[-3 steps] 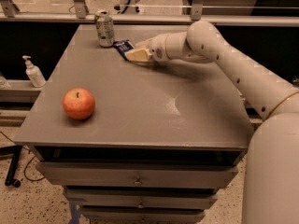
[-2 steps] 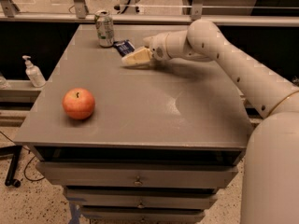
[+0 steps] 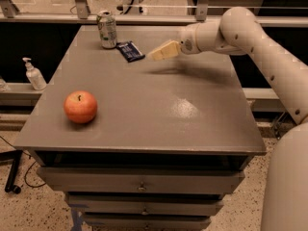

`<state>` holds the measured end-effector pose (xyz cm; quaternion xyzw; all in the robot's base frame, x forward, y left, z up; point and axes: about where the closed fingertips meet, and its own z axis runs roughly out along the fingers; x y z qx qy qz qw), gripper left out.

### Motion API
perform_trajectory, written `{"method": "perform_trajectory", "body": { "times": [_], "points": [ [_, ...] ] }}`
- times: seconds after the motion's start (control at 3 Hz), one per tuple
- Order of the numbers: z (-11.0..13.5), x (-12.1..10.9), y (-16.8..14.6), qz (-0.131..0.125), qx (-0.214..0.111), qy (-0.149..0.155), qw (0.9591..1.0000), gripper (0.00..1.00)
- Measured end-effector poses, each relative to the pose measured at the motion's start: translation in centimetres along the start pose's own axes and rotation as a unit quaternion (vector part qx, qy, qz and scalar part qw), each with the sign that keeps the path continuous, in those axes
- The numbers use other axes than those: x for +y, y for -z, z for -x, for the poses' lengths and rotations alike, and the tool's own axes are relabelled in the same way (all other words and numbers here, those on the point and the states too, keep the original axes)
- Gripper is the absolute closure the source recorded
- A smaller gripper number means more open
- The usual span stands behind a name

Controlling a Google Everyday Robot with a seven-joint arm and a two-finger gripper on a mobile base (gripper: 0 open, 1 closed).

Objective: Move rxbar blueberry near 7up can

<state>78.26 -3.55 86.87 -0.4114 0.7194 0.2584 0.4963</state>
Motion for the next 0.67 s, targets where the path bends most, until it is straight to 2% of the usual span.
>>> {"method": "perform_trajectory", "body": {
  "times": [0.33,0.67],
  "points": [
    [-0.9,-3.1,7.9,-0.034,-0.006,-0.006,0.9994,0.0],
    [-1.4,-3.6,9.2,-0.041,-0.006,-0.009,0.9991,0.0]
  ]
}}
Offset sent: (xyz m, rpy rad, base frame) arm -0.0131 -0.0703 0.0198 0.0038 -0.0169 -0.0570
